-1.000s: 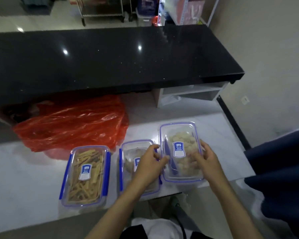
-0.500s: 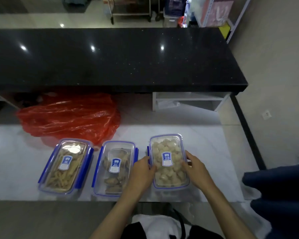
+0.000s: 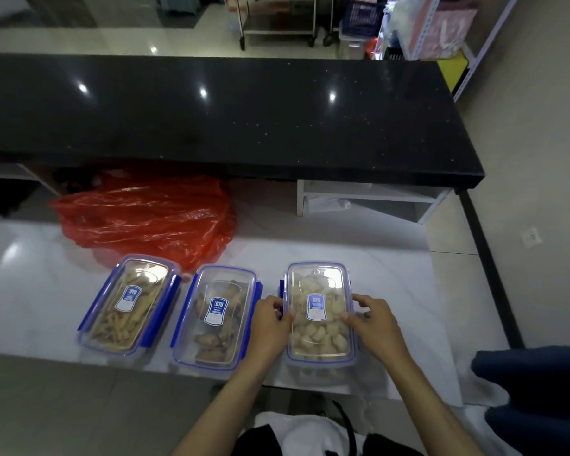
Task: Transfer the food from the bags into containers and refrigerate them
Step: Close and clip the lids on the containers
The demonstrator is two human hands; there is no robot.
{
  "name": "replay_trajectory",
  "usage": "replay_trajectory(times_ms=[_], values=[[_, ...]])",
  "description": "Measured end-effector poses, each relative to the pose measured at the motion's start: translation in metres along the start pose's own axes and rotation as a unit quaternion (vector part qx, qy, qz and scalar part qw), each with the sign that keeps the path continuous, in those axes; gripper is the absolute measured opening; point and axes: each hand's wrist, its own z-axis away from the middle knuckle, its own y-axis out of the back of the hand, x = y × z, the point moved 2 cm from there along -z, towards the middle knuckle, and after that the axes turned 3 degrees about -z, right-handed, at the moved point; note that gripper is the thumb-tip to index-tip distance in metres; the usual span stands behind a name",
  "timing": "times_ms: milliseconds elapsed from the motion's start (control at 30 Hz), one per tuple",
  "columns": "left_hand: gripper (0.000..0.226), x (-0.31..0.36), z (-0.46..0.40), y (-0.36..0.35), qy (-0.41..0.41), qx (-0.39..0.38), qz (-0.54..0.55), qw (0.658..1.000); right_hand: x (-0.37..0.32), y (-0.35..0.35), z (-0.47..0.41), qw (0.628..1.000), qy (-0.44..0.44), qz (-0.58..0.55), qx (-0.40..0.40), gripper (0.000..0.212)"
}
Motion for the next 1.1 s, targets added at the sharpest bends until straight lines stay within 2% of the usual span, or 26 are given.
replay_trajectory(times_ms=[100, 167, 267, 333, 500, 633, 767, 900, 1100], values=[[0.016, -0.001, 0.003, -0.005, 0.020, -0.026, 0.048, 0.998, 0.006, -0.001, -0.001, 0.994, -0.054, -0.093, -0.036, 0.063], [0.034, -0.001, 0.005, -0.006, 0.046, -0.054, 0.130, 0.989, 0.008, -0.001, 0.000, 0.982, -0.098, -0.146, -0.063, 0.071], [0.067, -0.004, 0.006, -0.002, 0.096, -0.088, 0.184, 0.974, 0.007, 0.000, 0.003, 0.972, -0.129, -0.180, -0.083, 0.072], [0.075, -0.008, 0.003, 0.000, 0.119, -0.101, 0.195, 0.968, 0.009, 0.000, 0.003, 0.973, -0.125, -0.176, -0.077, 0.066], [0.053, -0.009, 0.005, -0.003, 0.087, -0.026, 0.183, 0.979, 0.009, -0.002, 0.001, 0.991, -0.045, -0.115, -0.048, 0.026], [0.036, -0.007, 0.011, -0.004, 0.057, 0.020, 0.179, 0.982, 0.009, -0.003, 0.000, 0.996, -0.018, -0.072, -0.048, 0.018], [0.032, -0.002, 0.019, -0.008, -0.001, 0.031, 0.150, 0.988, 0.005, -0.005, 0.003, 0.998, -0.001, -0.041, -0.057, 0.023], [0.035, -0.004, 0.018, -0.005, -0.010, 0.023, 0.155, 0.988, 0.002, -0.007, 0.005, 0.998, 0.018, 0.019, -0.050, 0.026], [0.032, -0.006, 0.019, -0.004, -0.022, 0.021, 0.157, 0.987, -0.001, -0.011, 0.005, 0.999, 0.007, 0.042, -0.034, 0.029]])
